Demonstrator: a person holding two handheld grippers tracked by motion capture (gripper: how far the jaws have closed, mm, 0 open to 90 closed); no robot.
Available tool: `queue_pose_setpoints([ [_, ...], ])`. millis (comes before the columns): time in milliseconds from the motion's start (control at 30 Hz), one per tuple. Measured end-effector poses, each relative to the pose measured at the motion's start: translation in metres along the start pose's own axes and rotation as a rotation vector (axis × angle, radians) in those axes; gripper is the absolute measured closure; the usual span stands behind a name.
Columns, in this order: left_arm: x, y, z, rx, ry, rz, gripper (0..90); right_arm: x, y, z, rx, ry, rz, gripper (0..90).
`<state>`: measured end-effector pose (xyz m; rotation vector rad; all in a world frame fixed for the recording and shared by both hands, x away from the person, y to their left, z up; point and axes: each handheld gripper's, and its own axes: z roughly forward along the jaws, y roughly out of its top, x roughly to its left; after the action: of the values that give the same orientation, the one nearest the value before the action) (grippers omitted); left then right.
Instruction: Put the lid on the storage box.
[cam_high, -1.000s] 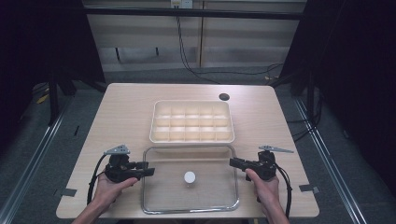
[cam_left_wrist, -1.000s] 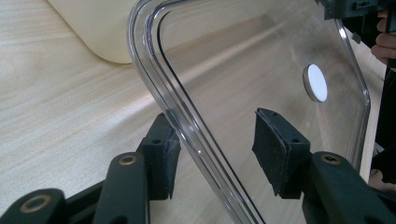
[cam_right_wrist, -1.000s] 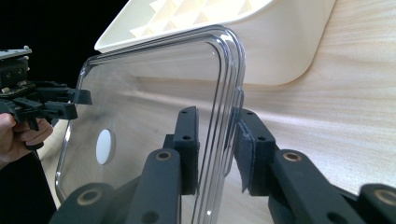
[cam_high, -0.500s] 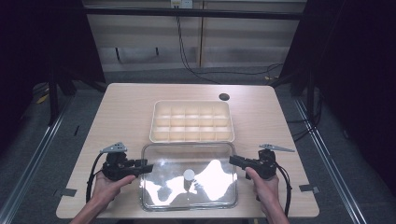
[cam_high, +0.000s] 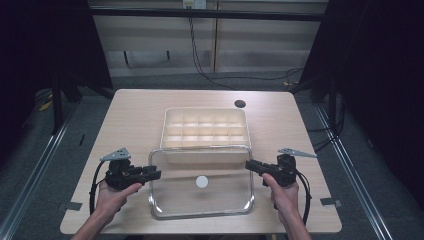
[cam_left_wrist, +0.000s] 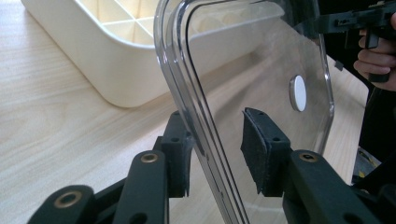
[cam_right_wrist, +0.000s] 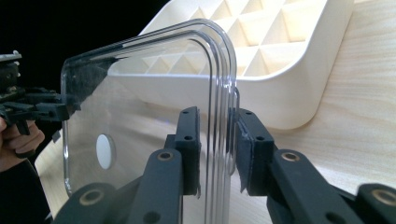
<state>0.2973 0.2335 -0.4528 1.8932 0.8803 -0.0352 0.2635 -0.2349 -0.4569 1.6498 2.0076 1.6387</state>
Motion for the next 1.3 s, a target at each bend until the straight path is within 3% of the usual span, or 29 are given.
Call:
queue_pose_setpoints([
  [200, -0.005, 0.009, -0.007, -0.04, 0.014, 0.031, 67.6, 0.007, 0.006, -0.006, -0.034, 0.0, -0.009, 74.4],
  [767, -0.004, 0.029, -0.016, -0.075, 0.013, 0.046, 71.1, 0.017, 0.026, -0.008, -0.084, -0.018, -0.047, 73.7],
  [900, -0.003, 0.036, -0.018, -0.092, 0.013, 0.033, 71.5, 0.018, 0.03, -0.008, -0.088, -0.015, -0.05, 73.8],
  [1000, -0.002, 0.042, -0.018, -0.096, 0.033, 0.053, 70.8, 0.019, 0.036, -0.006, -0.086, -0.013, -0.046, 73.3],
  [1300, -0.004, 0.061, -0.021, -0.126, 0.037, 0.065, 70.7, 0.021, 0.052, -0.008, -0.113, -0.018, -0.057, 73.4],
])
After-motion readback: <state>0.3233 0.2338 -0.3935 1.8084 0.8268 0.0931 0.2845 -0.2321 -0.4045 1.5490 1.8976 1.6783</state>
